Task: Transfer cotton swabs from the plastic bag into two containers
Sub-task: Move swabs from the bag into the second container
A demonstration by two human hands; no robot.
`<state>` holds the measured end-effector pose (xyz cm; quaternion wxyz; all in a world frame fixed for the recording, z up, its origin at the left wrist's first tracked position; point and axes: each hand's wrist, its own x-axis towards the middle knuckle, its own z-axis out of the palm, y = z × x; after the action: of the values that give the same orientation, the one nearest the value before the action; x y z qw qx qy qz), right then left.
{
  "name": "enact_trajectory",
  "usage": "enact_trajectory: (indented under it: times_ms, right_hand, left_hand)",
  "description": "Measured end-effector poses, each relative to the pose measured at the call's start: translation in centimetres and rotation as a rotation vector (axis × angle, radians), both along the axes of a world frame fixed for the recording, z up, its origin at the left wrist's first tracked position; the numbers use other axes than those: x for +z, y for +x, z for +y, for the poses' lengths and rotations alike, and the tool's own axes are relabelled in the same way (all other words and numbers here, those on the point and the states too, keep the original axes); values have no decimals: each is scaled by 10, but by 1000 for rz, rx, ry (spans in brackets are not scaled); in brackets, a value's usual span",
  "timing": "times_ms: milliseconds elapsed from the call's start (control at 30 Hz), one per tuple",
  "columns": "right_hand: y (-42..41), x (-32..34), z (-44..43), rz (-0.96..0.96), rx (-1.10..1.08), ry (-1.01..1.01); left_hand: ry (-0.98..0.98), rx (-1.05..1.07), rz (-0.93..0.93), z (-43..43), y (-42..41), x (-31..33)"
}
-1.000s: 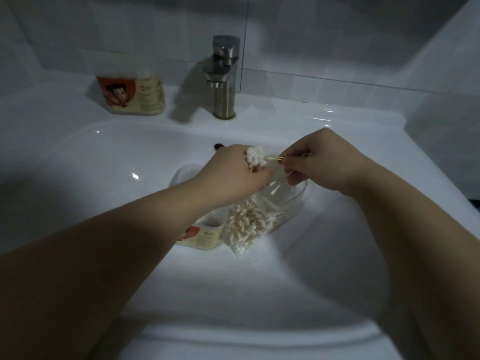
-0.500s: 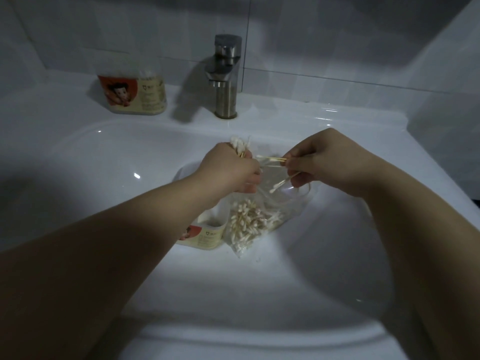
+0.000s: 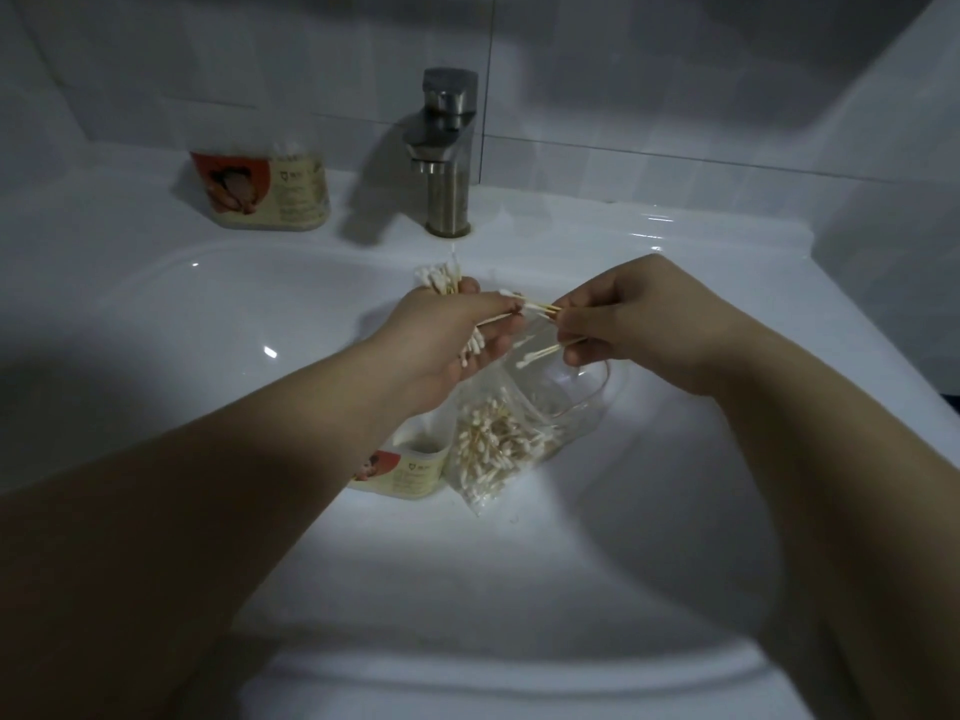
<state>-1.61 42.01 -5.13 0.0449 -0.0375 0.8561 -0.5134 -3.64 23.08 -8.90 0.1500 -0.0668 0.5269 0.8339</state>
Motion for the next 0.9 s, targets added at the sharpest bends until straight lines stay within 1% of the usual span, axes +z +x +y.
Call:
enact_trajectory:
  times_ms: [100,200,267,333,400,500,600,667,800,833,900]
  right_hand:
    - [-1,-2,0,-3,-2,6]
    - [-3,-3,3,-3,-14,15]
    - [-4,-3,4,-2,-33,-46]
    - [-4,-3,4,0,-42,-113]
    - [-4,-3,2,-12,-29,-197]
    - [-5,-1,2,-65,-3,-364]
    - [-5,1,3,-96,28,-451]
    - [-5,1,4,-113,54,-450]
    - [-5,-3,1,-151,120,-372]
    - [-4,-4,1,-159,135,-350]
    - [-5,-6,1,-164,124,-333]
  left_hand:
    - [49,74,-11,2,-3,2]
    - [30,232,4,-2,-9,4]
    - [25,308,-4,-5,-12,6]
    - [-44,313,-6,-5,-12,7]
    - [-139,252,36,-2,-11,7]
    - [-179,153,104,2,-9,9]
    - [-238,117,80,3,-6,12]
    - [-277,54,57,2,-3,13]
    - [-361,-182,99,1,6,12]
    - [-366,-218,110,2,7,11]
    - [-335,-219,110,3,6,8]
